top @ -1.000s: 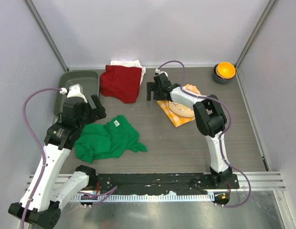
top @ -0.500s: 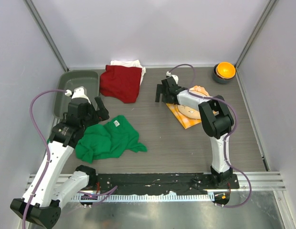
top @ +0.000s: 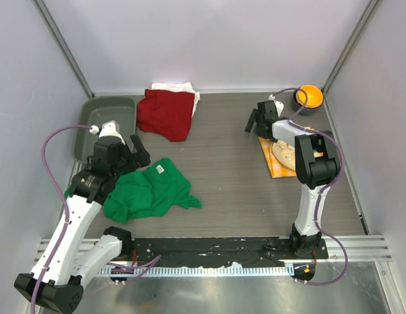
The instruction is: Fold and stack the t-shirts
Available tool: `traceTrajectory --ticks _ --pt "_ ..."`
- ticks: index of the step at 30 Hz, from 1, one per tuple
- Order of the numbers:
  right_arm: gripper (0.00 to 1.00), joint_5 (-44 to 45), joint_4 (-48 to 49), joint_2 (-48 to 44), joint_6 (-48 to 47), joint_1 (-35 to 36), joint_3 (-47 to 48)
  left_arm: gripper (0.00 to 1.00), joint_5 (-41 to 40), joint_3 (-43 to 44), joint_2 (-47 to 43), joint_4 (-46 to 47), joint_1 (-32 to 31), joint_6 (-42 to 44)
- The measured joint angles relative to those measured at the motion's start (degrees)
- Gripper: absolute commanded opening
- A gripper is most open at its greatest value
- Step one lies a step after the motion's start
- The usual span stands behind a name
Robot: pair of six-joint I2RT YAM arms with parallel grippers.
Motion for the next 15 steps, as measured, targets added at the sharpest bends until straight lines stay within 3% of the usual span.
traceTrajectory --ticks 15 --pt "1.0 -0.37 -0.31 -0.15 1.77 -10.64 0.35 1.0 1.33 0.04 1.2 0.81 0.0 -0.02"
